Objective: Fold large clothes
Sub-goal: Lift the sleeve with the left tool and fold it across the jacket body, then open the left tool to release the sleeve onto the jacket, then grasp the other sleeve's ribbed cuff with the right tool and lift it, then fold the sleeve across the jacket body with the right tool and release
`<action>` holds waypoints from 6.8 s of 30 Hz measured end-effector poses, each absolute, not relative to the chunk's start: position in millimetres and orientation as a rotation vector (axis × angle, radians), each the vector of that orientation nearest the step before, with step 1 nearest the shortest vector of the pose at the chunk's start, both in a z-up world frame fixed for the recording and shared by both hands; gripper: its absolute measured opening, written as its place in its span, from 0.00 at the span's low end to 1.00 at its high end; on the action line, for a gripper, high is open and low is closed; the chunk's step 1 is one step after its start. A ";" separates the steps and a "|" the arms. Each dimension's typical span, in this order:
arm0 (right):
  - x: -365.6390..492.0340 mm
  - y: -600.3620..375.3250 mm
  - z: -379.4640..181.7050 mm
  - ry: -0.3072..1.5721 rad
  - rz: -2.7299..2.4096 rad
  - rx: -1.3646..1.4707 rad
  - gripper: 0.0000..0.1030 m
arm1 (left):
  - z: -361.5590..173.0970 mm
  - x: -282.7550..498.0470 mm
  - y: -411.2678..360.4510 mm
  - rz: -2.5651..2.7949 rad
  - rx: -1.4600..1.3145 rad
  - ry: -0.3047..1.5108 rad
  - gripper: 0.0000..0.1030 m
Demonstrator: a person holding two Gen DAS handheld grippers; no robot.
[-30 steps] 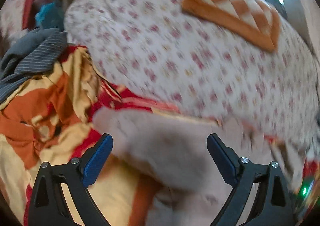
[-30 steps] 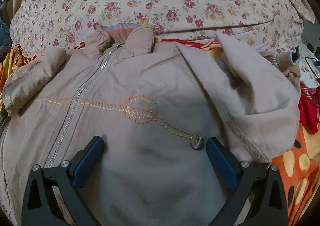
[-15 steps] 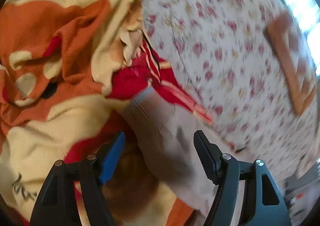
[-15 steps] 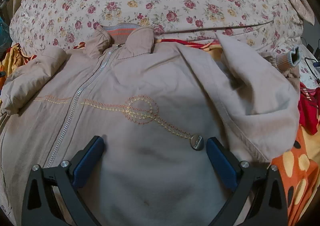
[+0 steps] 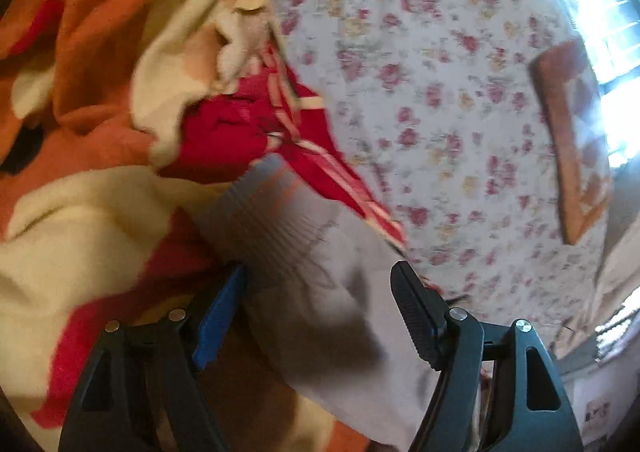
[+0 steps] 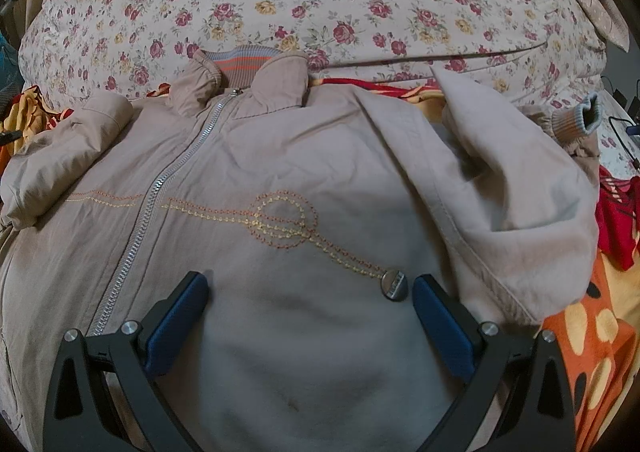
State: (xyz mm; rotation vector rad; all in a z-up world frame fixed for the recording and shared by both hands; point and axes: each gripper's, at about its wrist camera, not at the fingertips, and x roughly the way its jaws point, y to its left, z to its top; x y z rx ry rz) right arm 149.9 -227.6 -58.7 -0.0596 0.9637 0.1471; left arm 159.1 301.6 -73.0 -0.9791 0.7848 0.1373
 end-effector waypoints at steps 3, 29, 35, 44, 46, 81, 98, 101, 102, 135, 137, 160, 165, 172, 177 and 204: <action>149.9 -227.6 -58.7 0.964 0.147 -0.061 1.00 | -76.6 144.0 316.6 0.211 -1.062 0.745 0.58; 128.3 -271.6 -8.4 0.886 0.120 0.010 0.82 | 49.9 42.3 318.4 0.735 -0.655 0.214 0.02; 106.8 -341.6 16.1 0.868 0.011 0.027 0.93 | 51.4 55.7 302.2 0.623 -0.653 0.263 0.02; 95.1 -389.3 3.8 0.890 -0.077 0.096 0.93 | 62.0 135.5 87.9 0.028 -0.393 0.480 0.02; 93.7 -398.6 5.1 0.876 -0.084 0.144 0.93 | 44.5 155.2 27.9 -0.074 -0.420 0.575 0.02; 93.5 -361.0 36.7 0.719 0.065 0.175 0.93 | 6.2 133.4 17.8 -0.160 -0.331 0.824 0.39; 197.1 -267.7 -50.7 0.958 0.275 0.009 0.37 | -48.0 149.1 92.9 0.088 -0.416 0.935 0.55; 194.1 -258.3 -48.7 0.983 0.289 -0.018 0.51 | -47.9 149.0 94.3 0.083 -0.435 0.951 0.62; 193.9 -256.3 -45.1 0.983 0.267 -0.027 0.50 | -45.8 147.4 95.6 0.087 -0.450 0.940 0.62; 272.9 -478.8 -14.2 0.821 0.084 -0.477 0.98 | -47.2 168.1 62.8 0.083 -0.297 0.962 0.56; 285.1 -473.5 -23.7 0.845 0.079 -0.525 0.97 | -47.1 168.4 62.5 0.084 -0.298 0.963 0.56; 108.2 -608.9 170.4 0.712 -0.237 0.579 0.19 | -5.4 132.2 78.6 0.035 -0.394 0.817 0.57; 97.6 -541.8 166.0 0.750 -0.099 0.610 0.20 | 14.1 122.4 82.9 0.063 -0.340 0.756 0.57; 150.9 -373.4 116.2 0.856 0.190 0.682 0.21 | 26.7 116.1 123.9 0.169 -0.379 0.746 0.57; 175.6 -241.9 70.7 0.945 0.243 0.626 0.22 | 36.3 113.5 159.1 0.300 -0.362 0.723 0.57; 120.9 -184.6 46.5 0.765 0.411 -0.114 0.69 | 40.4 124.3 156.3 0.209 -0.374 0.660 0.57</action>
